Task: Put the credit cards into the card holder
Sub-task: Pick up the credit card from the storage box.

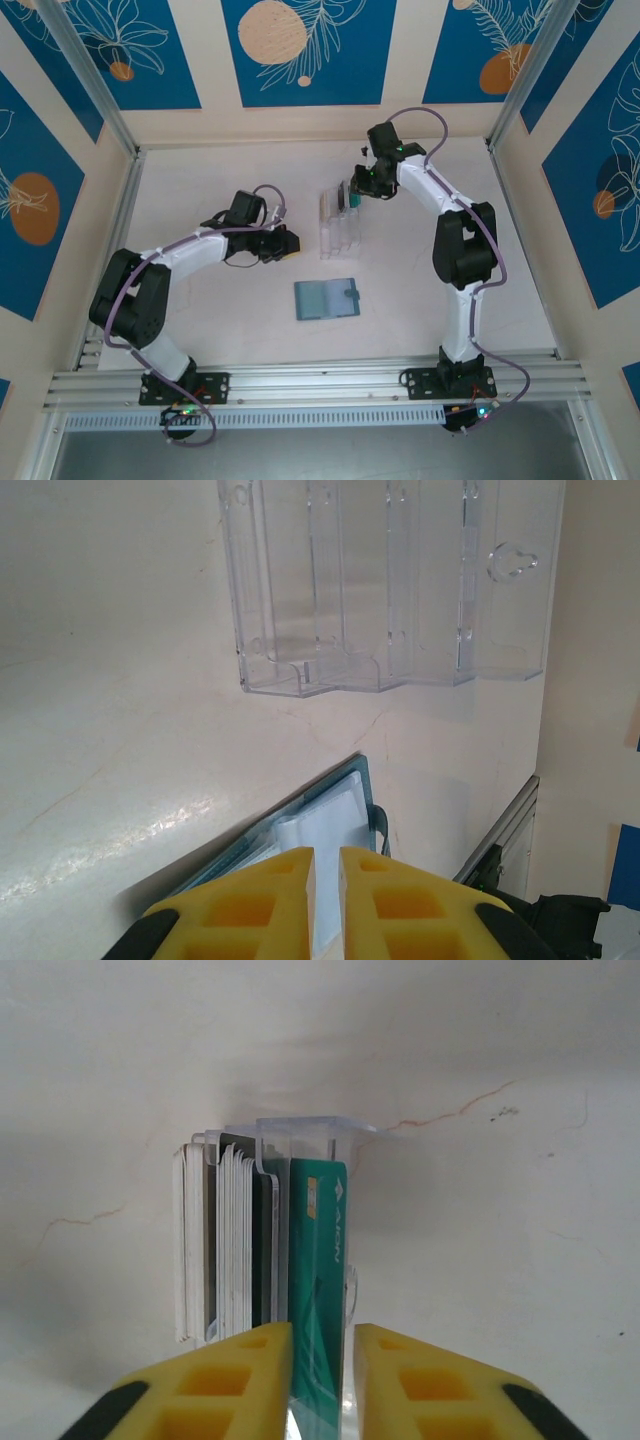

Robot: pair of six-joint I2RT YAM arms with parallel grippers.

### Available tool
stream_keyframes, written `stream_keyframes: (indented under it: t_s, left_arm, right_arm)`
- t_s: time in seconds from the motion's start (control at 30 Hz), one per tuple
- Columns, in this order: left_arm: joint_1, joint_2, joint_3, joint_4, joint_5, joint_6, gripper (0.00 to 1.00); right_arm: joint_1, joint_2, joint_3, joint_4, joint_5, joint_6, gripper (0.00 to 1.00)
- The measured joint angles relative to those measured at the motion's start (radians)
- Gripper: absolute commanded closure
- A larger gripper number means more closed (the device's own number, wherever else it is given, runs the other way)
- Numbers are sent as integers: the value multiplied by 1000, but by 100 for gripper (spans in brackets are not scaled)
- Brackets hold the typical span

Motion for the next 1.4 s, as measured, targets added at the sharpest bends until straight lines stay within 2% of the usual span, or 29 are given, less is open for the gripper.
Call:
stream_keyframes:
  t_s: [0.23,0.43,0.67,0.97,1.2,1.4]
  left_arm:
    - [0,2,0,2,3,0,86]
    - [0,3,0,8,3,0,86]
    - [0,3,-1,8,3,0,86]
    - [0,3,-1,-13,-1,22,84]
    - [0,-5,-1,-69,-10,66,82]
    - [-42,-29,-1,-121,-39,108,80]
  right_arm:
    - [0,0,5,-12,-9,-9,88]
    - [1,4,16,-22,-22,-13,89]
    - [6,24,55,-29,-22,-17,100]
    - [8,19,69,-56,7,-24,100]
    - [9,-71,69,-94,60,-32,100]
    - [22,-243,2,-70,75,-31,100]
